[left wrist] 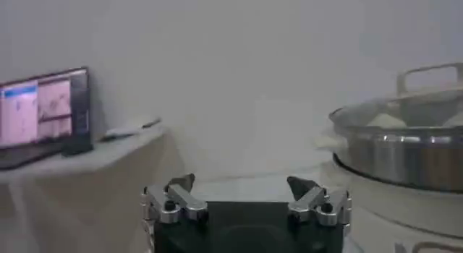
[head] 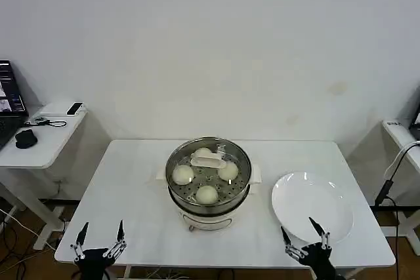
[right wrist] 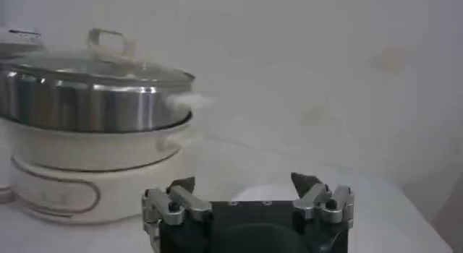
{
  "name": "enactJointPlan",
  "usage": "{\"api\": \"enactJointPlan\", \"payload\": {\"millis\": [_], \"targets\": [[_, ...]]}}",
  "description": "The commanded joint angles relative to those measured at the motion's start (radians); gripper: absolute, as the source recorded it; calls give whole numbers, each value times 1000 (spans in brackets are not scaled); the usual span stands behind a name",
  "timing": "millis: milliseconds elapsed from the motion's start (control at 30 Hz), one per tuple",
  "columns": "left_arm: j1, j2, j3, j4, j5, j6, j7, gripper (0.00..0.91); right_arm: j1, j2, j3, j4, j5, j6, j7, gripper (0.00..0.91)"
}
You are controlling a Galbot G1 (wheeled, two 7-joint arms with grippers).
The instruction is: Take steamed baozi put them in steamer then cover it.
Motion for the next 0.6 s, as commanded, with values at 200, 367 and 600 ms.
{"api": "enactJointPlan", "payload": {"millis": [200,367,600], "targets": [[33,-20,-12,18,-37,-33,-8,907,-33,-34,-28,44,24,-51,62,907],[34,-25,-12,14,-27,-34,-7,907,-33,-38,-44,47,22,-66,72,907],[35,-29,-5,8,-8,-30,-3,907,-41,-40,-53,56,24,-81,88,907]]}}
